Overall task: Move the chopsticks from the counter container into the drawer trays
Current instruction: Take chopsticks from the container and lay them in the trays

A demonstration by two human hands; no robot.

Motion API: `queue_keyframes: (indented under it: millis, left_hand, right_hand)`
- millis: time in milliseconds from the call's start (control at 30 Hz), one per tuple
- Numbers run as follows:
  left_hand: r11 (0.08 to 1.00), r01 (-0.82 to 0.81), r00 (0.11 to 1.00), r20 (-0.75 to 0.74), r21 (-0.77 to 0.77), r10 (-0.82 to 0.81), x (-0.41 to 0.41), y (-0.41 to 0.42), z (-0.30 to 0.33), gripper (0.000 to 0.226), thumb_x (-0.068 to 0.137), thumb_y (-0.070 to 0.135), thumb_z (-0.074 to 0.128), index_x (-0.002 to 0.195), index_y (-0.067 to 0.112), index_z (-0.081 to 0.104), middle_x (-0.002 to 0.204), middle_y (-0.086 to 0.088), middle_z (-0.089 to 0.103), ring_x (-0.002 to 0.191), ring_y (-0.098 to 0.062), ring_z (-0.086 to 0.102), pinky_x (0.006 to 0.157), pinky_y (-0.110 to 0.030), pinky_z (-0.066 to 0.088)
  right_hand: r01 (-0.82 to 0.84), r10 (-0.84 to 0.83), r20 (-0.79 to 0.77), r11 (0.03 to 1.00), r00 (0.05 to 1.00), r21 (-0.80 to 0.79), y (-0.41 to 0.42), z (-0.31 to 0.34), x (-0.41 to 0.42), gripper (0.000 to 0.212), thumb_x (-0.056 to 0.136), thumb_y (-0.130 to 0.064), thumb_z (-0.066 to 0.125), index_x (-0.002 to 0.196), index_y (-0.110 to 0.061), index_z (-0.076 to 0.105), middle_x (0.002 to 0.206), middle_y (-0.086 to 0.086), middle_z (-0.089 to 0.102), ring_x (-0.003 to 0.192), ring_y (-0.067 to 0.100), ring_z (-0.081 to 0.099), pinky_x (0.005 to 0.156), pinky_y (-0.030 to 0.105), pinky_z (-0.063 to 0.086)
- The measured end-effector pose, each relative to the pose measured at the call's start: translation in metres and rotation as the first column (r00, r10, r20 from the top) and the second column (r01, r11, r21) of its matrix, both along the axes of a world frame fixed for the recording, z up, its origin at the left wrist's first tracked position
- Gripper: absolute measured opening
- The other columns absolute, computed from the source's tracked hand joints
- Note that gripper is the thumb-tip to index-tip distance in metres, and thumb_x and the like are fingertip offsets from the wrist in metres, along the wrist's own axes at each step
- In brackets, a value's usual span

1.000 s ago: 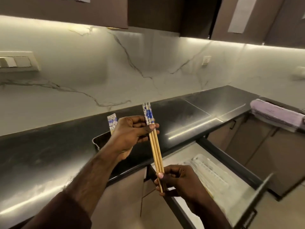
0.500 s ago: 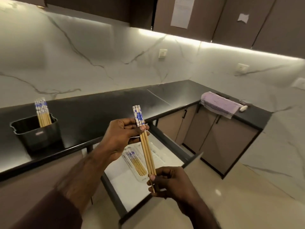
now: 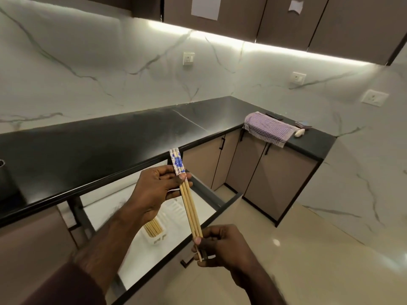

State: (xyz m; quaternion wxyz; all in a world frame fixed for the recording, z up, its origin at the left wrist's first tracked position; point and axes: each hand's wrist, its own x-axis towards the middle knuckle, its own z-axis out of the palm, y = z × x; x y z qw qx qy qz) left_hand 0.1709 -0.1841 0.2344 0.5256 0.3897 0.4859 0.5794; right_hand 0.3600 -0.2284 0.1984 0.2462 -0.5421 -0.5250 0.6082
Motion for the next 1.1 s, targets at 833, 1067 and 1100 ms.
queue_keyframes:
  millis: [833,1067,1100]
  left_hand:
    - [0.965,-0.151,0.982,0.078,-0.213,0.171,-0.039,0.179,-0.067,0.024,0.09,-0.004,0.057,0.109,0.009,0.062,0.097,-0.015,0.075,0.086,-0.027,0.074,0.068,-0.032,0.061]
    - [0.911,-0.289,0.952,0.008,-0.295,0.305,-0.032,0.222,-0.102,0.031,0.089,-0.004,0.057,0.12,0.003,0.058,0.099,-0.014,0.074,0.089,-0.026,0.074,0.07,-0.033,0.061]
    - [0.899,-0.311,0.945,-0.002,-0.309,0.326,-0.03,0.227,-0.108,0.032,0.089,-0.004,0.058,0.121,0.003,0.057,0.099,-0.014,0.074,0.089,-0.026,0.074,0.069,-0.032,0.06]
  right_hand:
    - [-0.145,0.176,0.177,0.974,0.968,-0.175,0.229,-0.046,-0.027,0.011,0.087,-0.011,0.072,0.089,0.0,0.074,0.079,0.014,0.074,0.067,0.019,0.067,0.063,0.029,0.058]
    - [-0.294,0.345,0.172,0.919,0.923,-0.264,0.306,-0.083,-0.026,0.015,0.089,-0.006,0.067,0.075,-0.007,0.072,0.073,0.01,0.071,0.065,0.02,0.067,0.063,0.031,0.058]
    - [-0.309,0.364,0.169,0.908,0.916,-0.284,0.316,-0.09,-0.026,0.017,0.089,-0.005,0.067,0.073,-0.007,0.071,0.072,0.01,0.07,0.065,0.021,0.067,0.062,0.031,0.057]
